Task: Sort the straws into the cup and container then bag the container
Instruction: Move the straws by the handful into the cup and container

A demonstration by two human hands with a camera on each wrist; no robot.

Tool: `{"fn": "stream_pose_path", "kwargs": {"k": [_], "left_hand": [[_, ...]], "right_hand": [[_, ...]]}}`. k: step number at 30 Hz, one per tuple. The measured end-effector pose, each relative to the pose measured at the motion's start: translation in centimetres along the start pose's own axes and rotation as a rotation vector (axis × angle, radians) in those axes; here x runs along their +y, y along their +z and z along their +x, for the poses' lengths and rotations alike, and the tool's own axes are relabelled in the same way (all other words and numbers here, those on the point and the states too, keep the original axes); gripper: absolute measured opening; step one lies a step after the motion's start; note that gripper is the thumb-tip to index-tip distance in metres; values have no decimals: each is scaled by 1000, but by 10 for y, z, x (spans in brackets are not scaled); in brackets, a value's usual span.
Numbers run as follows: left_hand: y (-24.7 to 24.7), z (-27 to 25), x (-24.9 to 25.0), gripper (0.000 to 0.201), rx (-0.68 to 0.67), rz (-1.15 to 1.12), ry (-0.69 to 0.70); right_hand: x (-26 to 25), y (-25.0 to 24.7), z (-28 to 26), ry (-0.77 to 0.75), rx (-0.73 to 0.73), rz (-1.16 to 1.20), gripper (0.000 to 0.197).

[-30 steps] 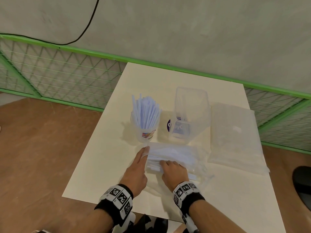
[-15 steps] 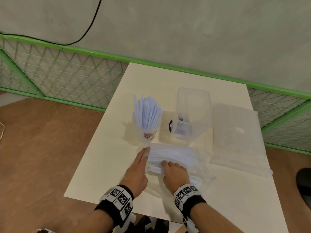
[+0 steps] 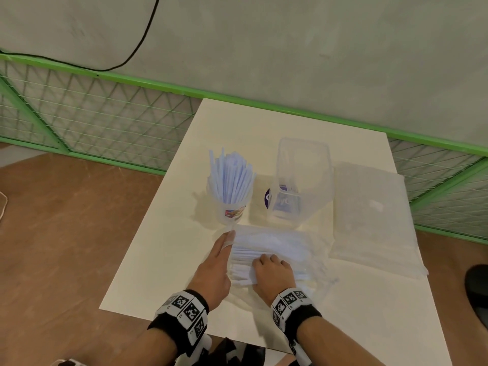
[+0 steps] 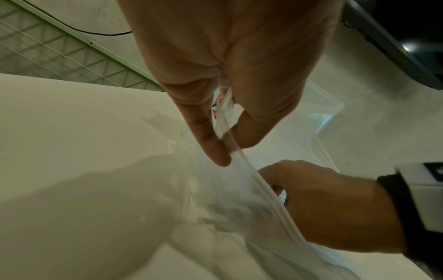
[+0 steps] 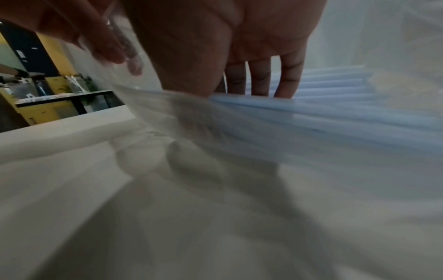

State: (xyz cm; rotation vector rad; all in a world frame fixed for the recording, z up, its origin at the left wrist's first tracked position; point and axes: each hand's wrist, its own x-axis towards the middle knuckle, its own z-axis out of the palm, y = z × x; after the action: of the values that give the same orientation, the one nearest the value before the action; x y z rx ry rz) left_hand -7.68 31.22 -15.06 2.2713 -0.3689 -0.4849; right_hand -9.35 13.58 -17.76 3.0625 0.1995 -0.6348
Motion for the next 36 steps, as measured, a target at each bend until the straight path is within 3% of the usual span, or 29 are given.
{"fn": "stream_pose_path", "kwargs": {"k": [4, 7, 12, 15, 17, 19, 22, 29, 36], "left_hand": [[-2, 2, 1, 98, -11, 6, 3], [-3, 4, -1, 98, -11, 9, 8], [-5, 5, -2, 96, -14, 9, -19], [-7, 7, 2, 94, 7, 9, -6], [-11, 9, 9, 91, 39, 8, 22], [-16, 12, 16, 88, 57, 6, 30], [-22, 16, 22, 86, 43, 16, -5], [-36, 22, 36, 65, 95, 154, -79], [-36, 23, 42, 65, 85, 168, -72]], "right_hand": [[1, 2, -3, -56, -46, -67, 41], [6, -3, -8, -61, -12, 48, 42], [12, -34, -24, -11, 167, 416, 45], [11, -51, -35, 49, 327, 914, 41], [11, -59, -41, 74, 388, 1109, 33], [15, -60, -46, 26, 351, 1082, 23], [17, -56, -51, 50, 284, 962, 33], [19, -76, -61, 214, 348, 1239, 10], [12, -73, -52, 296, 413, 1310, 11]]}}
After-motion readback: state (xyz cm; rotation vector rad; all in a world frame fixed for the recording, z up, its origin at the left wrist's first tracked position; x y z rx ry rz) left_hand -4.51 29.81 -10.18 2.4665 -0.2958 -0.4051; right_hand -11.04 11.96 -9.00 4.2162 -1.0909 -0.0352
